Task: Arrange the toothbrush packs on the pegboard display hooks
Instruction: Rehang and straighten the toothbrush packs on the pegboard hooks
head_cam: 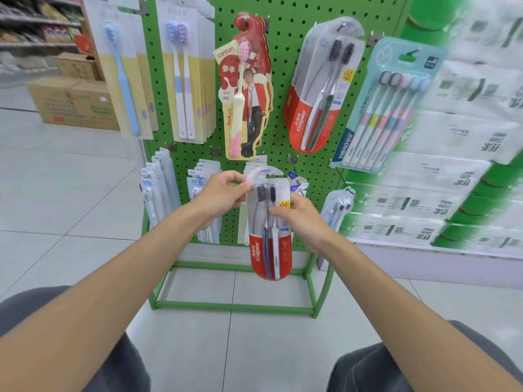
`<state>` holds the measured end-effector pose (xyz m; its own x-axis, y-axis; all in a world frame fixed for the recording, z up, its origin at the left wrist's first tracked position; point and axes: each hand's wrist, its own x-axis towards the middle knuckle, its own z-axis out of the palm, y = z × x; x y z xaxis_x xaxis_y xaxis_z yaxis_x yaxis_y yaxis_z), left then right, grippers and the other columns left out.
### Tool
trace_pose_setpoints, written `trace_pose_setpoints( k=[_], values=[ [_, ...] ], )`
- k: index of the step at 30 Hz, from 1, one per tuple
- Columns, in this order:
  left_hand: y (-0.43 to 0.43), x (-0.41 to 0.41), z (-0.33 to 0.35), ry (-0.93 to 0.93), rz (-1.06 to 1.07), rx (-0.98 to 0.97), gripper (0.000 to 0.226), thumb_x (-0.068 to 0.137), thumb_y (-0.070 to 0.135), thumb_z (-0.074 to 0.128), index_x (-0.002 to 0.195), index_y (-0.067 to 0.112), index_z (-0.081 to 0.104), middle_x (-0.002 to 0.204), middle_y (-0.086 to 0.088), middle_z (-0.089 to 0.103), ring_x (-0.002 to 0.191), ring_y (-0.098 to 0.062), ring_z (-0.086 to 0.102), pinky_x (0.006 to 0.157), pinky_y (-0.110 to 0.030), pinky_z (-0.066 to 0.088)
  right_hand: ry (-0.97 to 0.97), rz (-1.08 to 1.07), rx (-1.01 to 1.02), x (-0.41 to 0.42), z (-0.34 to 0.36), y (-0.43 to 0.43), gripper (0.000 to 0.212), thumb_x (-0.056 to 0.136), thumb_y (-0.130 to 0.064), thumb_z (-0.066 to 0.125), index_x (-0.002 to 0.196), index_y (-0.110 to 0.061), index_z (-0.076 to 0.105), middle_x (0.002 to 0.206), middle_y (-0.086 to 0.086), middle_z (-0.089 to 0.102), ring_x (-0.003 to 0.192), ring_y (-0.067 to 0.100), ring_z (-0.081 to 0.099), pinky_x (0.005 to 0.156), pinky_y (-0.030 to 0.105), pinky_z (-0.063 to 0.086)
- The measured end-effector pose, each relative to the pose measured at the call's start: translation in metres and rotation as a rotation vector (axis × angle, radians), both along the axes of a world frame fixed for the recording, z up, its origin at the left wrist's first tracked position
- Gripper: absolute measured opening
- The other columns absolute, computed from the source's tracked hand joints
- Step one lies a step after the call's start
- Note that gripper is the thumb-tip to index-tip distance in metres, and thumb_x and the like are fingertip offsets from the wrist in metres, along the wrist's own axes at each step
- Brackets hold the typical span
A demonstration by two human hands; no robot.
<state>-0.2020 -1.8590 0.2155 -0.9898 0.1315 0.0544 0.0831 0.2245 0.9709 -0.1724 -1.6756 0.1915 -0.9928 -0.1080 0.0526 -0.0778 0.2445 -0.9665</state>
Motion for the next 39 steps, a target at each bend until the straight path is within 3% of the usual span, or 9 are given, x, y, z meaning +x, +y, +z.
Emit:
trace_pose_setpoints(
  k=[4, 8, 16, 20, 23, 26, 33, 37, 39],
  values=[
    [0.004, 0.001, 0.002, 0.018, 0.028, 0.044, 0.011, 0.096, 0.021, 0.061, 0.090, 0.012, 0.058, 0.092, -0.007, 0.069, 0.085, -0.021, 0.068, 0.073, -0.032, 0.060, -0.007, -0.023, -0.109, -0.001, 0.004, 0.001, 0.030, 0.084, -0.011, 0.064, 0.113, -0.014, 0.061, 0.106, 0.007, 0.072, 0.095, 0.019, 0.068, 0.090, 0.039, 0.054],
    [0.003, 0.000, 0.002, 0.018, 0.032, 0.015, 0.010, 0.095, 0.023, 0.063, 0.092, 0.014, 0.059, 0.104, -0.015, 0.069, 0.097, -0.029, 0.069, 0.083, -0.047, 0.059, 0.011, -0.044, -0.131, 0.001, 0.008, 0.001, 0.019, 0.090, -0.023, 0.068, 0.106, -0.015, 0.063, 0.094, -0.006, 0.073, 0.090, 0.009, 0.068, 0.087, 0.032, 0.053],
    [0.010, 0.001, 0.021, 0.025, -0.061, -0.069, 0.021, 0.093, 0.039, 0.064, 0.110, 0.027, 0.068, 0.115, -0.001, 0.068, 0.109, -0.017, 0.063, 0.090, -0.046, 0.056, 0.041, -0.043, -0.038, 0.006, 0.029, 0.007, 0.024, 0.096, -0.023, 0.061, 0.119, -0.017, 0.064, 0.104, -0.002, 0.072, 0.080, -0.006, 0.066, 0.064, 0.008, 0.048],
    [0.015, 0.002, 0.052, 0.081, -0.035, -0.137, 0.008, 0.092, 0.026, 0.067, 0.093, 0.021, 0.072, 0.118, -0.009, 0.066, 0.109, -0.022, 0.063, 0.085, -0.042, 0.059, 0.099, -0.077, 0.019, 0.011, 0.053, 0.013, 0.023, 0.094, -0.024, 0.064, 0.118, -0.025, 0.062, 0.106, -0.005, 0.071, 0.093, 0.004, 0.066, 0.074, 0.014, 0.049],
    [0.023, 0.007, 0.086, 0.144, -0.003, -0.198, 0.011, 0.092, 0.021, 0.067, 0.091, 0.012, 0.072, 0.093, -0.008, 0.066, 0.103, -0.027, 0.066, 0.081, -0.045, 0.060, 0.197, -0.165, 0.083, 0.009, 0.084, 0.021, 0.042, 0.091, -0.026, 0.069, 0.129, -0.023, 0.055, 0.110, -0.002, 0.065, 0.101, 0.010, 0.061, 0.072, 0.015, 0.047],
    [0.032, 0.006, 0.125, 0.244, 0.054, -0.298, 0.019, 0.091, 0.016, 0.066, 0.087, -0.003, 0.070, 0.082, -0.009, 0.060, 0.075, -0.026, 0.062, 0.081, -0.045, 0.059, 0.322, -0.230, 0.133, 0.003, 0.122, 0.029, 0.039, 0.091, -0.020, 0.068, 0.127, -0.022, 0.054, 0.106, -0.002, 0.062, 0.095, 0.009, 0.060, 0.070, 0.016, 0.046],
    [0.047, -0.030, 0.212, 0.379, 0.163, -0.454, 0.021, 0.088, 0.007, 0.061, 0.068, 0.001, 0.062, 0.064, -0.007, 0.056, 0.062, -0.026, 0.060, 0.067, -0.033, 0.058, 0.612, -0.379, 0.265, -0.028, 0.221, 0.044, 0.026, 0.093, -0.004, 0.055, 0.112, -0.020, 0.060, 0.096, -0.003, 0.063, 0.080, 0.006, 0.058, 0.064, 0.016, 0.051],
    [0.053, -0.067, 0.245, 0.436, 0.237, -0.491, 0.017, 0.088, 0.007, 0.060, 0.091, -0.006, 0.071, 0.080, -0.007, 0.059, 0.065, -0.017, 0.052, 0.073, -0.040, 0.058, 0.712, -0.439, 0.328, -0.054, 0.267, 0.053, 0.026, 0.090, -0.003, 0.054, 0.109, -0.017, 0.064, 0.094, -0.004, 0.064, 0.076, 0.001, 0.055, 0.067, 0.013, 0.048],
    [0.058, -0.084, 0.258, 0.449, 0.267, -0.512, 0.014, 0.088, 0.007, 0.060, 0.088, -0.002, 0.071, 0.079, -0.004, 0.058, 0.065, -0.018, 0.051, 0.071, -0.039, 0.057, 0.715, -0.454, 0.356, -0.069, 0.283, 0.058, 0.026, 0.090, -0.003, 0.053, 0.109, -0.015, 0.065, 0.095, -0.002, 0.065, 0.075, 0.001, 0.055, 0.068, 0.014, 0.046]
  ],
)
